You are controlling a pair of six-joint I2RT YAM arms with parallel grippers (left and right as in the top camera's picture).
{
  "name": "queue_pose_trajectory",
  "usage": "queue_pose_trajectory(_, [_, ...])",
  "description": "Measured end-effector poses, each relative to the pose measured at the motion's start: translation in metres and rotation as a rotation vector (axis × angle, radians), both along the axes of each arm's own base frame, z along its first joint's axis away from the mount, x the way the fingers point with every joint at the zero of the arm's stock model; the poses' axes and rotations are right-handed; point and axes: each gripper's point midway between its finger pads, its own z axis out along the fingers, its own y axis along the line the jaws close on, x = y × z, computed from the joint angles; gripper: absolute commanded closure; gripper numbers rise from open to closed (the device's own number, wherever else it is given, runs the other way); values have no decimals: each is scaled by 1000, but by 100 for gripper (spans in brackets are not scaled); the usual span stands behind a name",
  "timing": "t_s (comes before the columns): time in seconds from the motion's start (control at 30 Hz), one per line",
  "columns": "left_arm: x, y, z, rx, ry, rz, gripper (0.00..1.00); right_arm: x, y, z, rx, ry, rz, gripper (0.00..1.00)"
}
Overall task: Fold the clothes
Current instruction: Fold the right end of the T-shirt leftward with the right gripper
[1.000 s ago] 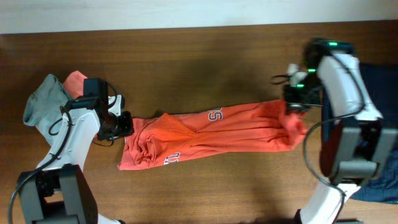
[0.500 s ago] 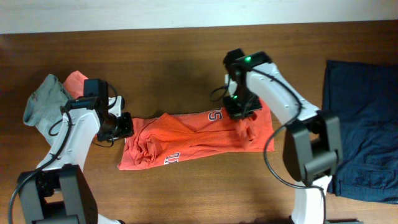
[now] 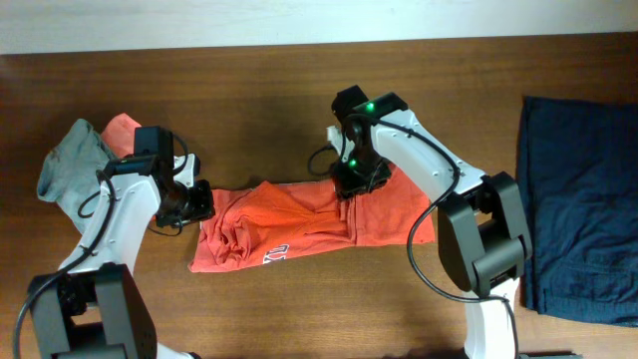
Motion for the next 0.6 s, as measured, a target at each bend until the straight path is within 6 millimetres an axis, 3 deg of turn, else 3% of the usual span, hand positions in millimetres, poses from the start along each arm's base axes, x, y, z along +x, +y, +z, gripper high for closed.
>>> queue_pose_trajectory(0.13, [0, 0, 0, 0, 0, 0, 66, 2, 3, 1, 26, -16, 42, 51])
queue_pose_trajectory(0.33, [0, 0, 0, 0, 0, 0, 66, 18, -35, 4, -67, -48, -43, 50])
queue_pose_trajectory(0.47, [0, 0, 0, 0, 0, 0, 66, 28, -64, 32, -97, -116, -107, 51])
queue_pose_trajectory(0.6, [0, 0, 0, 0, 0, 0, 66, 24, -91, 62, -121, -135, -171, 57])
